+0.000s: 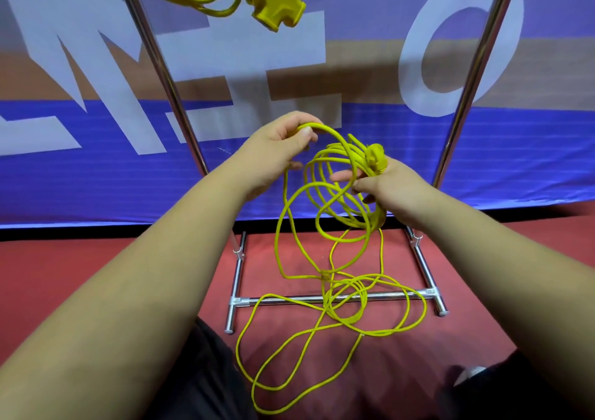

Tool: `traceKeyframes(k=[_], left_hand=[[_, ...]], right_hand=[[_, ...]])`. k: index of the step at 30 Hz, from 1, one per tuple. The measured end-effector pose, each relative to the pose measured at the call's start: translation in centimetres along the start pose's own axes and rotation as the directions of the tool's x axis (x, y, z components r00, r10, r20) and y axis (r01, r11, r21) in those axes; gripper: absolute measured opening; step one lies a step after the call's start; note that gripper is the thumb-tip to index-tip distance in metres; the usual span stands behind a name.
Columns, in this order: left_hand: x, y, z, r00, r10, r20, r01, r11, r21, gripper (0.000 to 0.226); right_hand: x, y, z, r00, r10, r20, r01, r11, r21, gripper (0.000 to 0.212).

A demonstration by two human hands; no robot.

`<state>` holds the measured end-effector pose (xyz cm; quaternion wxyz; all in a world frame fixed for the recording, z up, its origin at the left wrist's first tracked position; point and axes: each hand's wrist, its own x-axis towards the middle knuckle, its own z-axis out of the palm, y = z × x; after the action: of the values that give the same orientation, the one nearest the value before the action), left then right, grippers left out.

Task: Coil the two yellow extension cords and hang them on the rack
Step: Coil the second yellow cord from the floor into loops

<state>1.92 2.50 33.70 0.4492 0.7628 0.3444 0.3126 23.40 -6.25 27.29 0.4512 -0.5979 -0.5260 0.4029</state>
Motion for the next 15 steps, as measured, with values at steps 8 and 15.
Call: traceKeyframes(k=[8, 15], left_hand=[[0.9, -0.7, 0.4, 0.959, -0.261, -0.112, 0.236, 0.952, -0.197, 0.026], [1.4, -2.7, 2.0, 0.912, -0.241, -0.332, 0.334, 0.907, 0.258, 0.025]], right_hand=[[-0.9, -1.2, 0.9, 0.999, 0.029, 0.045, -0.037, 0.984, 0.173, 0.023], [-0.9, -1.0, 2.3, 0.989, 0.133, 0.071, -0.151, 0.886, 0.439, 0.002]])
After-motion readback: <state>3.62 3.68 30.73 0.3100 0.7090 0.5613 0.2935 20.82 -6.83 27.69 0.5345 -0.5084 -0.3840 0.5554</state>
